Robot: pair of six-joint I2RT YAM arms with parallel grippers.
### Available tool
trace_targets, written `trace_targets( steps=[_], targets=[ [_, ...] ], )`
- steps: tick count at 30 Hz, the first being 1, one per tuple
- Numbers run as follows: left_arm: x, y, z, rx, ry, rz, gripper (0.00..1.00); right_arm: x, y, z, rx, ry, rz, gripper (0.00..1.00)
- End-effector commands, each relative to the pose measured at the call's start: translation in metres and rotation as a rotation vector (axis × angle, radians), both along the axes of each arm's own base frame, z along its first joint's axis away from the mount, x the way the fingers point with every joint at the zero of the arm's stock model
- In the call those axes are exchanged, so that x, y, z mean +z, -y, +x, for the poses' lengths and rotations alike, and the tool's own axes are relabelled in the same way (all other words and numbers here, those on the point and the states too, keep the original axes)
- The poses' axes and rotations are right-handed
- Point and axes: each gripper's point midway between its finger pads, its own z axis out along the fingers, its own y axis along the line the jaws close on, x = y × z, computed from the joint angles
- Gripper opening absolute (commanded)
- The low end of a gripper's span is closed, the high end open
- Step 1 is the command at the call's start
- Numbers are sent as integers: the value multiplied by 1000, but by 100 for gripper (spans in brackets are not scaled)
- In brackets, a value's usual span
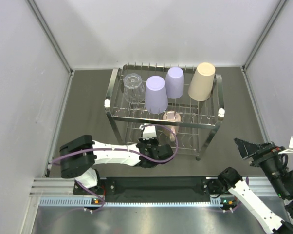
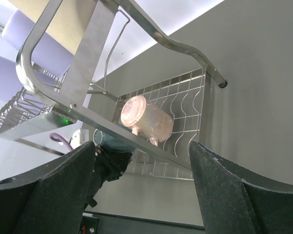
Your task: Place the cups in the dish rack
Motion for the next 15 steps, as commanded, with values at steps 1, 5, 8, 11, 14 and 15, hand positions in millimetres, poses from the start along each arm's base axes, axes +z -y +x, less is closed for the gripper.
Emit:
trace_targets(
  steps=[1, 5, 8, 11, 14, 15],
  targets=[
    [26, 9, 12, 54, 78, -64, 23, 5, -2, -3, 28, 6, 3, 78],
    [23, 7, 13, 59, 74, -48, 38, 4, -3, -1, 31, 3, 1, 78],
    [20, 7, 12, 57, 69, -40, 45, 4, -4, -1, 31, 6, 10, 78],
    [18, 6, 11, 60, 62, -37, 46, 1, -4, -1, 32, 2, 13, 78],
    [17, 3, 10, 68, 55, -41, 47, -1, -5, -1, 35, -2, 12, 78],
    [17, 2, 8, 68, 52, -49, 47, -2, -5, -1, 34, -4, 11, 78]
  ],
)
